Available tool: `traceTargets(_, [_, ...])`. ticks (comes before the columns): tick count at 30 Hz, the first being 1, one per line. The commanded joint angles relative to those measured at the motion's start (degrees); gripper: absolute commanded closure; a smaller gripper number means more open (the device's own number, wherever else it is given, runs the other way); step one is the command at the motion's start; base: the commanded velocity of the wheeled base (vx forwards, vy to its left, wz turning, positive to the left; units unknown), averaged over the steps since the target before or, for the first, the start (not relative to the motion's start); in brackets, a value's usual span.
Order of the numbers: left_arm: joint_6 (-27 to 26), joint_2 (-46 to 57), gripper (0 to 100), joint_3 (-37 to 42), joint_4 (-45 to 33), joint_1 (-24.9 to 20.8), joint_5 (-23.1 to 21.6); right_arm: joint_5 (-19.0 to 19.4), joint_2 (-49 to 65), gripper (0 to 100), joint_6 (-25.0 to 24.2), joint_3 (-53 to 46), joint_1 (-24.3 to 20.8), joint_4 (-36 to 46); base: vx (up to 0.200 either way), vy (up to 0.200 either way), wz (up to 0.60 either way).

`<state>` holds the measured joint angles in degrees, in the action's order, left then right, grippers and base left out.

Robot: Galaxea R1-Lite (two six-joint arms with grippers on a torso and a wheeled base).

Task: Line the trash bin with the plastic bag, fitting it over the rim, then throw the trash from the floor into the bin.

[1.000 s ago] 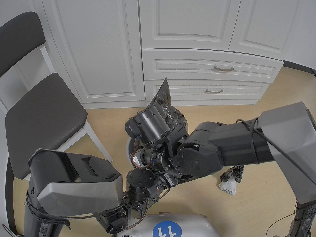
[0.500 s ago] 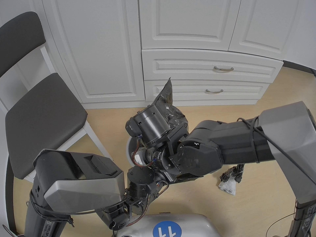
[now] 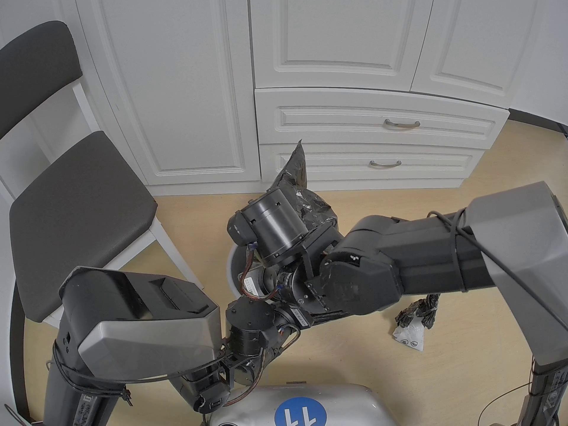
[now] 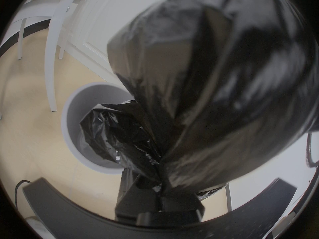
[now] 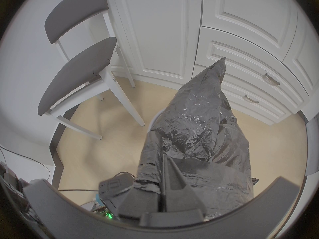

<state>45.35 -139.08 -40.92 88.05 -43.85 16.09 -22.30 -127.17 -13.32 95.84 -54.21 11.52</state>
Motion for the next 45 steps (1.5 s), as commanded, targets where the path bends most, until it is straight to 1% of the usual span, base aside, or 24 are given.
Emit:
traceTargets(1, [-0.1, 0.9, 100, 2.6, -0.1, -0.2, -0.2, 0.2, 1.5, 100, 0.0, -0.4, 0.3, 0.1, 0.000, 0.000, 0.00])
traceTargets(4, [-0.4, 2.2, 100, 5.1, 0.0, -0.3, -0.6, 0.1, 2.0, 100, -0.6, -1.0, 0.3, 0.1, 0.000, 0.000, 0.00])
traceTargets(5, [-0.7, 3.6, 100, 6.6, -0.1, 0.0, -1.8, -0.6, 2.1, 100, -1.4, -1.3, 0.2, 0.1, 0.000, 0.000, 0.00])
traceTargets(6, [-0.9, 4.2, 100, 7.6, -0.1, 0.1, -3.0, -1.4, 2.1, 100, -1.9, -1.3, 0.1, 0.1, 0.000, 0.000, 0.00])
traceTargets(8, [-1.2, 6.3, 100, 10.3, -0.1, 1.1, -7.0, -4.5, 1.7, 100, -3.6, -0.9, -0.3, 0.1, 0.000, 0.000, 0.00])
traceTargets(9, [-1.2, 6.3, 100, 10.3, -0.1, 1.1, -7.0, -4.5, 1.7, 100, -3.6, -0.9, -0.3, 0.1, 0.000, 0.000, 0.00])
traceTargets(10, [-1.2, 8.4, 100, 12.8, 0.0, 2.5, -10.5, -6.3, 1.3, 100, -5.8, -0.6, -0.5, 0.1, 0.000, 0.000, 0.00])
traceTargets(11, [-1.2, 8.6, 100, 13.1, 0.0, 2.5, -10.9, -6.4, 1.2, 100, -6.2, -0.6, -0.5, 0.1, 0.000, 0.000, 0.00])
traceTargets(12, [-1.4, 9.6, 100, 14.3, 0.0, 3.7, -13.6, -6.7, 0.7, 100, -8.6, -0.3, -0.7, 0.1, 0.000, 0.000, 0.00])
traceTargets(13, [-1.7, 9.9, 100, 14.6, 0.0, 4.5, -14.8, -6.9, 0.5, 100, -10.0, -0.3, -0.9, 0.1, 0.000, 0.000, 0.00])
traceTargets(14, [-2.1, 9.9, 100, 14.8, 0.0, 5.3, -15.7, -7.2, 0.4, 100, -11.1, -0.3, -1.1, 0.1, 0.000, 0.000, 0.00])
traceTargets(15, [-2.1, 9.9, 100, 14.8, 0.0, 5.3, -15.7, -7.2, 0.4, 100, -11.1, -0.3, -1.1, 0.1, 0.000, 0.000, 0.00])
traceTargets(17, [-3.5, 9.7, 100, 14.9, 0.0, 7.3, -16.6, -9.3, 0.0, 100, -13.6, -0.6, -1.3, 0.2, 0.000, 0.000, 0.00])
traceTargets(18, [-3.8, 9.7, 100, 14.9, 0.0, 7.7, -16.8, -9.8, 0.0, 100, -14.3, -0.7, -1.3, 0.2, 0.000, 0.000, 0.00])
traceTargets(23, [-7.0, 10.9, 100, 15.8, 0.0, 10.3, -20.2, -12.2, 0.7, 100, -15.6, -1.8, -1.4, 0.2, 0.000, 0.000, 0.00])
traceTargets(26, [-8.4, 11.7, 100, 16.0, -0.1, 11.8, -21.9, -12.8, 1.9, 100, -15.7, -3.7, -1.4, 0.2, 0.000, 0.000, 0.00])
traceTargets(31, [-10.3, 13.4, 100, 15.7, -0.1, 16.2, -27.4, -13.5, 3.9, 100, -16.4, -6.9, -2.4, 0.2, 0.000, 0.000, 0.00])
traceTargets(32, [-10.8, 13.5, 100, 15.6, -0.1, 16.8, -28.4, -13.5, 4.2, 100, -16.6, -7.2, -2.7, 0.2, 0.000, 0.000, 0.00])
traceTargets(33, [-10.8, 13.5, 100, 15.6, -0.1, 16.8, -28.4, -13.5, 4.2, 100, -16.6, -7.2, -2.7, 0.2, 0.000, 0.000, 0.00])
traceTargets(34, [-11.9, 13.6, 100, 15.3, -0.1, 18.2, -30.2, -13.5, 4.7, 100, -16.8, -7.4, -3.3, 0.2, 0.000, 0.000, 0.00])
traceTargets(36, [-12.6, 13.7, 100, 14.7, -0.1, 19.2, -31.6, -13.5, 4.8, 100, -17.0, -7.3, -3.9, 0.2, 0.000, 0.000, 0.00])
traceTargets(39, [-13.3, 14.2, 100, 14.7, -0.2, 19.9, -34.0, -13.5, 4.6, 100, -17.1, -7.0, -4.2, 0.2, 0.000, 0.000, 0.00])
traceTargets(41, [-13.6, 13.9, 100, 15.1, -0.1, 19.9, -34.8, -13.5, 4.3, 100, -17.4, -6.8, -4.6, 0.2, 0.000, 0.000, 0.00])
traceTargets(45, [-14.1, 13.8, 100, 17.4, 0.0, 19.7, -35.1, -13.5, 2.5, 100, -20.0, -5.2, -4.5, 0.2, 0.000, 0.000, 0.00])
